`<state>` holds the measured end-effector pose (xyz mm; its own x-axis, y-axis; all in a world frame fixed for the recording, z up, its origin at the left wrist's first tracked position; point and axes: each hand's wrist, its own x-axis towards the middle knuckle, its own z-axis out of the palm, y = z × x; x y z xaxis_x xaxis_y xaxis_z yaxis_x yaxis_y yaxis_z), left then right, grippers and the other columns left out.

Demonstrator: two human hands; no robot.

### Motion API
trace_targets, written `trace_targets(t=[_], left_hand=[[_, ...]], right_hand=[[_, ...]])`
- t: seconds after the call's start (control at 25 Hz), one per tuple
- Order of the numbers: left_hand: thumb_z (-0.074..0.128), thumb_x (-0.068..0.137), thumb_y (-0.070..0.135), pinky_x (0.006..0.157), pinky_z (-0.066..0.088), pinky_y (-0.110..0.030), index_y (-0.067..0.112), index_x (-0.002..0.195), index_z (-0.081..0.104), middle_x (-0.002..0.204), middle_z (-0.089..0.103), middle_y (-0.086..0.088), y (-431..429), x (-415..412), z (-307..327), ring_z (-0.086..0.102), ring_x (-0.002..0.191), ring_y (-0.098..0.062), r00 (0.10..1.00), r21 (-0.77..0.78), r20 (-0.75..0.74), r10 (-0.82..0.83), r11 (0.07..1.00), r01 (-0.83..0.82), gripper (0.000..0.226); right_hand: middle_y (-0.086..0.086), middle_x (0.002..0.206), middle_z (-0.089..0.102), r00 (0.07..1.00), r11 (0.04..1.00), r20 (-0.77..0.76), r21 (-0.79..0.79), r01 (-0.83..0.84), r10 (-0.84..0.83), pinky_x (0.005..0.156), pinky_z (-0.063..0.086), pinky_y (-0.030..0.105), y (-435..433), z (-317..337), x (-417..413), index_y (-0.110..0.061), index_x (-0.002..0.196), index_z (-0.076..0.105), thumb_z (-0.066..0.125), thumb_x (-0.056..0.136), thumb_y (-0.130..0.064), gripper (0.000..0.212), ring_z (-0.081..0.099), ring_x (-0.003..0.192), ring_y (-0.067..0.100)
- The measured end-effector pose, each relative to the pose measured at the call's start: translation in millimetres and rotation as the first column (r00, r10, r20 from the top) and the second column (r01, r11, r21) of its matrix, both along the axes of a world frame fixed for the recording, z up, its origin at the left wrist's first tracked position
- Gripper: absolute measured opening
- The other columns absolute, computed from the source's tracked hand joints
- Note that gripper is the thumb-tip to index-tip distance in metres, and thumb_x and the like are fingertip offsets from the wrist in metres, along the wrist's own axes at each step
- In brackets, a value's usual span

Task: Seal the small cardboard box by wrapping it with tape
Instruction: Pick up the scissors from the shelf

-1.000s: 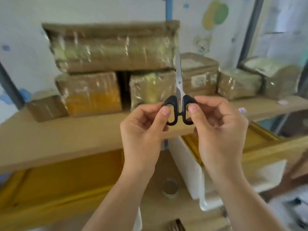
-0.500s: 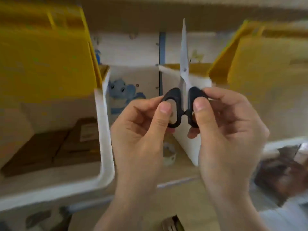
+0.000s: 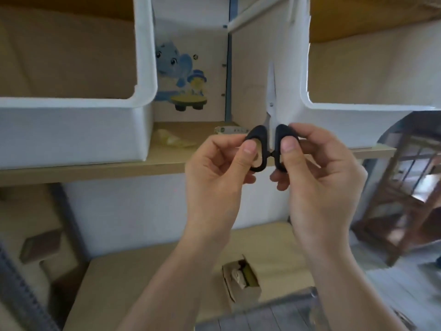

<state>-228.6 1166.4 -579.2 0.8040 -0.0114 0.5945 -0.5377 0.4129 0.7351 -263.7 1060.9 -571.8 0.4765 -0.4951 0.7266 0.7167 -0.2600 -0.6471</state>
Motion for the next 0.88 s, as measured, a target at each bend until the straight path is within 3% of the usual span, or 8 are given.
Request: trace_targets(t=[0.16, 0.28, 0.4, 0.56, 0.68, 0.76, 0.88], left_hand=[[0.066, 0.092, 0.021, 0.05, 0.042, -0.024, 0.009, 0.094, 0.064, 0.072, 0.066, -0.003, 17, -27, -4, 0.049, 0.056, -0.016, 1.0, 0.031, 0.025, 0.008, 0.999, -0.009, 0.012], [0.067, 0.089, 0.024, 0.048, 0.043, -0.024, 0.009, 0.094, 0.065, 0.07, 0.066, -0.003, 33, -44, -26, 0.051, 0.052, -0.014, 0.998, 0.085, 0.032, 0.05, 0.995, -0.052, 0.016], [0.068, 0.086, 0.028, 0.049, 0.046, -0.024, 0.01, 0.091, 0.066, 0.068, 0.066, -0.001, 54, -51, -65, 0.055, 0.05, -0.013, 0.994, 0.21, 0.005, 0.11, 0.972, -0.108, 0.018], [0.071, 0.092, 0.014, 0.05, 0.047, -0.023, 0.015, 0.086, 0.067, 0.067, 0.065, 0.005, 81, -53, -118, 0.057, 0.053, -0.01, 0.983, 0.432, -0.104, 0.148, 0.898, -0.09, 0.007], [0.072, 0.093, 0.015, 0.058, 0.054, -0.038, 0.021, 0.085, 0.071, 0.073, 0.071, 0.001, 105, -58, -148, 0.066, 0.065, -0.021, 0.984, 0.571, -0.1, 0.146, 0.819, -0.063, 0.01], [0.073, 0.092, 0.016, 0.066, 0.056, -0.05, 0.026, 0.085, 0.073, 0.075, 0.074, 0.001, 118, -61, -158, 0.069, 0.074, -0.031, 0.983, 0.627, -0.087, 0.16, 0.776, -0.071, 0.012], [0.074, 0.091, 0.016, 0.069, 0.056, -0.052, 0.028, 0.086, 0.074, 0.074, 0.074, 0.004, 128, -54, -164, 0.067, 0.073, -0.031, 0.982, 0.664, -0.082, 0.173, 0.744, -0.075, 0.013]], right_hand=[[-0.005, 0.076, 0.074, 0.998, 0.998, -0.04, -0.05, -0.041, 0.039, 0.047, 0.051, 0.02, 7, 1, -29, -0.022, 0.097, 0.071, 0.068, 0.093, -0.008, 0.015, 0.065, 0.049, 0.013], [-0.002, 0.078, 0.073, 0.994, 0.992, -0.08, -0.096, -0.078, 0.07, 0.048, 0.052, 0.019, 10, -19, -51, -0.021, 0.098, 0.071, 0.068, 0.091, -0.007, 0.015, 0.067, 0.052, 0.015], [-0.004, 0.074, 0.072, 0.966, 0.982, -0.232, -0.12, -0.144, 0.114, 0.05, 0.053, 0.019, 10, -59, -66, -0.02, 0.096, 0.072, 0.069, 0.089, -0.008, 0.014, 0.067, 0.056, 0.015], [-0.001, 0.077, 0.074, 0.893, 0.978, -0.449, -0.169, -0.126, 0.037, 0.053, 0.058, 0.029, 3, -119, -81, -0.021, 0.096, 0.075, 0.072, 0.09, -0.008, 0.014, 0.069, 0.06, 0.021], [-0.001, 0.08, 0.075, 0.833, 0.967, -0.553, -0.206, -0.149, 0.011, 0.056, 0.061, 0.038, 2, -150, -93, -0.022, 0.1, 0.073, 0.072, 0.09, -0.012, 0.014, 0.068, 0.056, 0.022], [-0.003, 0.08, 0.076, 0.814, 0.962, -0.581, -0.231, -0.145, -0.017, 0.058, 0.06, 0.037, 3, -155, -97, -0.023, 0.102, 0.07, 0.073, 0.09, -0.013, 0.016, 0.065, 0.051, 0.019], [-0.005, 0.08, 0.076, 0.803, 0.957, -0.595, -0.256, -0.139, -0.042, 0.058, 0.058, 0.034, 3, -151, -92, -0.028, 0.103, 0.065, 0.075, 0.088, -0.016, 0.022, 0.064, 0.051, 0.016]])
